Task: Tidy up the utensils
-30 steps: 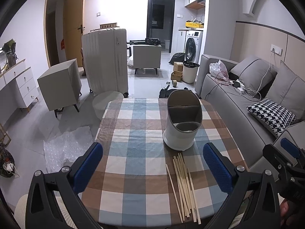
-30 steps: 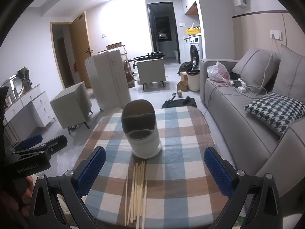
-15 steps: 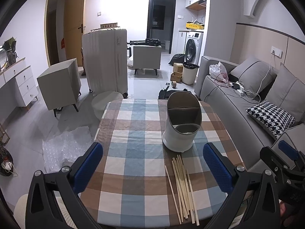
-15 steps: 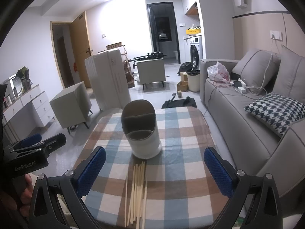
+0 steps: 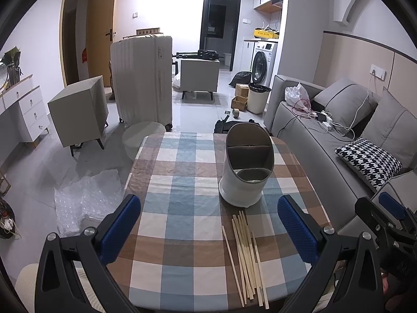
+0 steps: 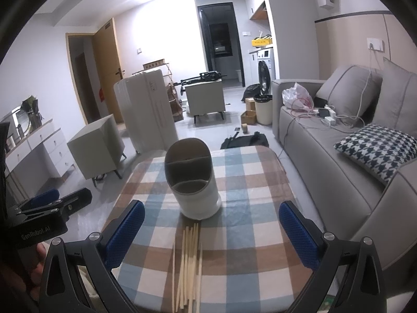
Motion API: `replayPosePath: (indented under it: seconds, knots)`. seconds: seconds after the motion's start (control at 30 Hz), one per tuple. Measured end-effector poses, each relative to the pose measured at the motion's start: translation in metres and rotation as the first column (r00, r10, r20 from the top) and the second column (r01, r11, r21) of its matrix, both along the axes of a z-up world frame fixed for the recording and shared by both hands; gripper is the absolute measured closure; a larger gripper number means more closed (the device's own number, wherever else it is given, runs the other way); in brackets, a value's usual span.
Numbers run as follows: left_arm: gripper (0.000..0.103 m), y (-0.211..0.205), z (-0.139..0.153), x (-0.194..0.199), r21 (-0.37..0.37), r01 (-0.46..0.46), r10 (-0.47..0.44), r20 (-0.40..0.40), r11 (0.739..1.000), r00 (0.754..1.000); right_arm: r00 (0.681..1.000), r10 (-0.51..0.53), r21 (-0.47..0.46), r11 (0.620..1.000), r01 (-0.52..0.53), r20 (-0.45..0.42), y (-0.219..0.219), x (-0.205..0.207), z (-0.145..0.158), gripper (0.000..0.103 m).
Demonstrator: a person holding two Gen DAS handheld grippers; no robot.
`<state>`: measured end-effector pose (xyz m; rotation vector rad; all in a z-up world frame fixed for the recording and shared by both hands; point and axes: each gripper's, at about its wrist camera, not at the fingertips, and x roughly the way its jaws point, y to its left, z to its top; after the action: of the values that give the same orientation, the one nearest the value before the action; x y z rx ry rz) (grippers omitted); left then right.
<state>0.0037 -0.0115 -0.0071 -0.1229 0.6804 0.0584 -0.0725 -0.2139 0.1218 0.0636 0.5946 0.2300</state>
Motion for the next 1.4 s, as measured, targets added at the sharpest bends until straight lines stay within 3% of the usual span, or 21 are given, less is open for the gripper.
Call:
replayPosePath:
  seconds: [0.13,0.37,0.5,0.57,0.7,0.87,0.93,1.07,1.2,1.4]
  knots:
    - [0.001,0.003,-0.009,0.011,-0.022,0.006,-0.007,-0.049,1.0,0.999,1.0,-0.016,-0.012,1.0,0.016,-0.011,-0.001,0.006,-0.004,0.0]
    - [0.001,0.013,-0.054,0.055,-0.093,-0.007,-0.016,-0.244,0.996,0.97,0.998,-0.028,-0.062,0.998,0.025,-0.056,0.006,0.027,-0.02,0.0]
    - [0.009,0.015,-0.09,0.078,-0.12,-0.015,-0.033,-0.385,0.993,0.922,0.994,-0.039,-0.053,0.998,0.034,-0.101,0.005,0.049,-0.032,0.002]
    - [0.013,0.015,-0.113,0.089,-0.164,-0.021,-0.06,-0.472,0.986,0.879,0.991,-0.044,-0.065,0.997,0.036,-0.127,0.005,0.059,-0.038,0.004]
    - [0.021,0.005,-0.137,0.097,-0.151,-0.01,-0.078,-0.566,0.989,0.821,0.982,-0.044,-0.086,0.996,0.028,-0.183,0.005,0.079,-0.053,0.006]
    - [0.024,-0.004,-0.157,0.104,-0.118,0.006,-0.079,-0.626,0.993,0.776,0.962,-0.041,-0.065,0.998,0.024,-0.269,0.0,0.097,-0.072,0.008]
    - [0.026,-0.005,-0.16,0.105,-0.121,0.001,-0.078,-0.636,0.993,0.768,0.953,-0.038,-0.056,0.998,0.022,-0.3,0.0,0.103,-0.077,0.014]
    - [0.032,-0.015,-0.16,0.104,-0.115,0.004,-0.079,-0.655,0.993,0.751,0.938,-0.029,-0.035,0.999,0.018,-0.345,0.0,0.109,-0.086,0.015]
    - [0.044,-0.027,-0.151,0.097,-0.037,0.032,-0.049,-0.657,0.999,0.752,0.934,-0.017,-0.035,0.999,0.005,-0.356,0.0,0.109,-0.089,0.015]
    - [0.087,-0.041,-0.129,0.08,-0.017,0.056,-0.054,-0.639,0.998,0.767,0.925,-0.023,-0.02,1.0,0.017,-0.378,-0.005,0.111,-0.089,0.015]
